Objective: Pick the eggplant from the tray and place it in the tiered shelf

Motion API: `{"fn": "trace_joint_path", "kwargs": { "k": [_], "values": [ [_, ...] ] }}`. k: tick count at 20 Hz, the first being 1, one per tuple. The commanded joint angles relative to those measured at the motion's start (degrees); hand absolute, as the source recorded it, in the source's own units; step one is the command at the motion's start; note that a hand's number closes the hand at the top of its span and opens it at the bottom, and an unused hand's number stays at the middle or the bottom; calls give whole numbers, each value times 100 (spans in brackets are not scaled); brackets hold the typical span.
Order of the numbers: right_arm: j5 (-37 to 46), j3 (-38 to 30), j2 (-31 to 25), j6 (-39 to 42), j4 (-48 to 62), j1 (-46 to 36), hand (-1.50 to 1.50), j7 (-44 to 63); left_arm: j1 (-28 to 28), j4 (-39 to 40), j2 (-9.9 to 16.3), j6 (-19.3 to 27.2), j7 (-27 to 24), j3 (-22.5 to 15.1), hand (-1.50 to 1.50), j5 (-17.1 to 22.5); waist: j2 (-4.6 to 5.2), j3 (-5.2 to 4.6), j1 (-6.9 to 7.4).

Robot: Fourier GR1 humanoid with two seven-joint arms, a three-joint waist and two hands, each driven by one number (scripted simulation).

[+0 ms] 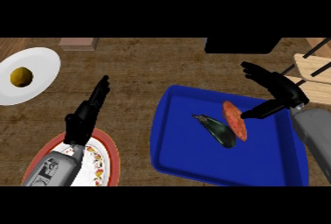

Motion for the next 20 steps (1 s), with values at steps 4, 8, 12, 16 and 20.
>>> {"fn": "trace_joint_path", "kwargs": {
  "k": [4, 8, 12, 16, 20],
  "values": [
    [343, 373, -111, 782, -385, -864, -150, 1214, 242, -160, -45, -62, -21, 16, 0, -125, -28, -2, 5],
    [440, 717, -326, 1444, -1003, -1140, -150, 1971, 85, 137, -106, -112, -154, 87, 0, -178, -42, -6, -79],
    [774, 1367, -288, 2065, -1460, -1406, -150, 2548, 244, 168, -83, -188, -291, 223, 0, -52, -68, -12, -88],
    [1002, 1565, -388, 2525, -1717, -1696, -150, 3124, 191, 83, -79, -180, -118, 231, 0, -137, -49, -6, -58],
    [1082, 1284, 70, 2468, -2123, -1434, -150, 3772, 116, 172, -400, -18, -156, 175, 0, -481, -32, -1, -67]
  ]
}}
